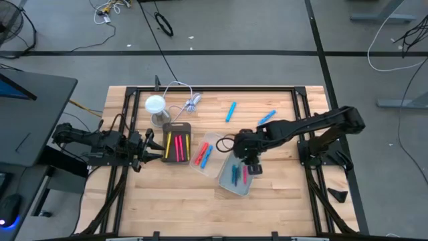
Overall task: Pick & Place Markers
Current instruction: Put the right blue highlighter into the transparent bin
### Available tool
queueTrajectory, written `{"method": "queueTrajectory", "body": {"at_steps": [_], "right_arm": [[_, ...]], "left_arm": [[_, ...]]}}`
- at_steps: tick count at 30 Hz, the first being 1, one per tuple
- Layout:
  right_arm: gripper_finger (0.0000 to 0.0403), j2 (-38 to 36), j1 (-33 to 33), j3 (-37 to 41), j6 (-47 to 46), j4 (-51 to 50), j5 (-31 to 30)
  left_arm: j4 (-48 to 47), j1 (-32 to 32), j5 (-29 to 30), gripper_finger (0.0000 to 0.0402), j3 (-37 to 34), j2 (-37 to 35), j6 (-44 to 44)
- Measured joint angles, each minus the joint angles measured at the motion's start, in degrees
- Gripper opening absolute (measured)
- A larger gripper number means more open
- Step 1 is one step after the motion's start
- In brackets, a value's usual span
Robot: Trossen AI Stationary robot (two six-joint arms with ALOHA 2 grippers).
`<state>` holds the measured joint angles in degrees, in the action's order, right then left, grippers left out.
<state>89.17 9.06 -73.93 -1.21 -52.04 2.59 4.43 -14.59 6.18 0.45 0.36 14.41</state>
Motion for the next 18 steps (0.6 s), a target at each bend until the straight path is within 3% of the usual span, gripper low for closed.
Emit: {"method": "queueTrajectory", "body": {"at_steps": [10,18], "right_arm": [[0.0155,-0.8,-1.1,0.0,24.5,-5.3,-0.1],[0.0155,-1.3,-8.8,0.0,34.8,-15.4,-0.3]], "left_arm": [[0.0,0.0,0.0,0.0154,0.0,0.0,0.0],[0.0,0.0,0.0,0.0154,0.0,0.0,0.0]]}}
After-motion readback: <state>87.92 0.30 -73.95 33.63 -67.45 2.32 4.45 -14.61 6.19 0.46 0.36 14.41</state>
